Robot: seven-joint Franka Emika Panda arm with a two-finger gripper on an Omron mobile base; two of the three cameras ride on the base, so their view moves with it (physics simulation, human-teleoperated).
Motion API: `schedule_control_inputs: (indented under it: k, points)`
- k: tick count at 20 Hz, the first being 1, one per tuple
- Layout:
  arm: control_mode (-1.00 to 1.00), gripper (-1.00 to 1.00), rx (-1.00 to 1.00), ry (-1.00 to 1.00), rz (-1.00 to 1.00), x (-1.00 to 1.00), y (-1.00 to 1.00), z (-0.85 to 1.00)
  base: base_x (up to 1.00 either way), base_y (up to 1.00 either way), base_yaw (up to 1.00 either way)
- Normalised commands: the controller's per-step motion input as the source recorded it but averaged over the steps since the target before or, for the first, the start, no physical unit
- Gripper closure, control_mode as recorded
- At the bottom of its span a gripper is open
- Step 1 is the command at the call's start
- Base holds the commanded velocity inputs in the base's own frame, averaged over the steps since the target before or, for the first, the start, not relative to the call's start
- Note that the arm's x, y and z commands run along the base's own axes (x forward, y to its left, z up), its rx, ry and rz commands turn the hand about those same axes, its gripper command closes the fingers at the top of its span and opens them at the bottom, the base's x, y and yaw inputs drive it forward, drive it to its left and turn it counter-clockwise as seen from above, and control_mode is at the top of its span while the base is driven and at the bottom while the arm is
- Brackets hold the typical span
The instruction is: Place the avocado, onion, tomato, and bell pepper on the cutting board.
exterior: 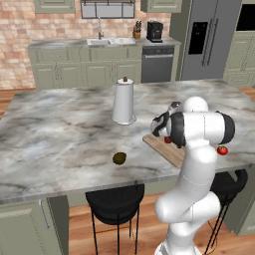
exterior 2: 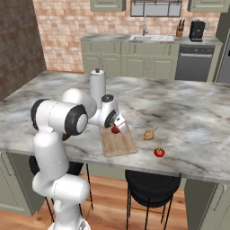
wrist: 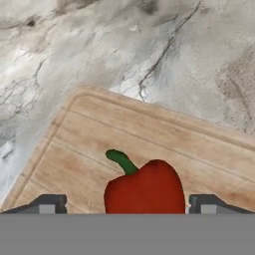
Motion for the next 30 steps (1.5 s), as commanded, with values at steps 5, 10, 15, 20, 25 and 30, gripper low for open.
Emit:
schedule_control_inputs:
  k: [5, 10, 15, 20, 25, 30]
  points:
    - [-1.0, -1.0, 0.0, -0.1, 0.0, -0.47, 0.0, 0.46, 0.0, 0.0, 0.0]
    - [-1.0, -1.0, 0.0, -0.09, 0.0, -0.45, 0.08, 0.47, 0.0, 0.0, 0.0]
    - [-1.0, -1.0, -0.01, -0.1, 0.0, -0.47, 0.24, 0.44, 0.0, 0.0, 0.0]
    - [-1.0, -1.0, -0.03, -0.03, 0.01, -0.35, 0.34, 0.47, 0.0, 0.0, 0.0]
    - [-1.0, -1.0, -0.03, 0.0, 0.03, -0.38, 0.34, 0.49, 0.0, 0.0, 0.0]
    - [-1.0, -1.0, -0.05, 0.0, 0.04, -0.42, 0.33, 0.4, 0.0, 0.0, 0.0]
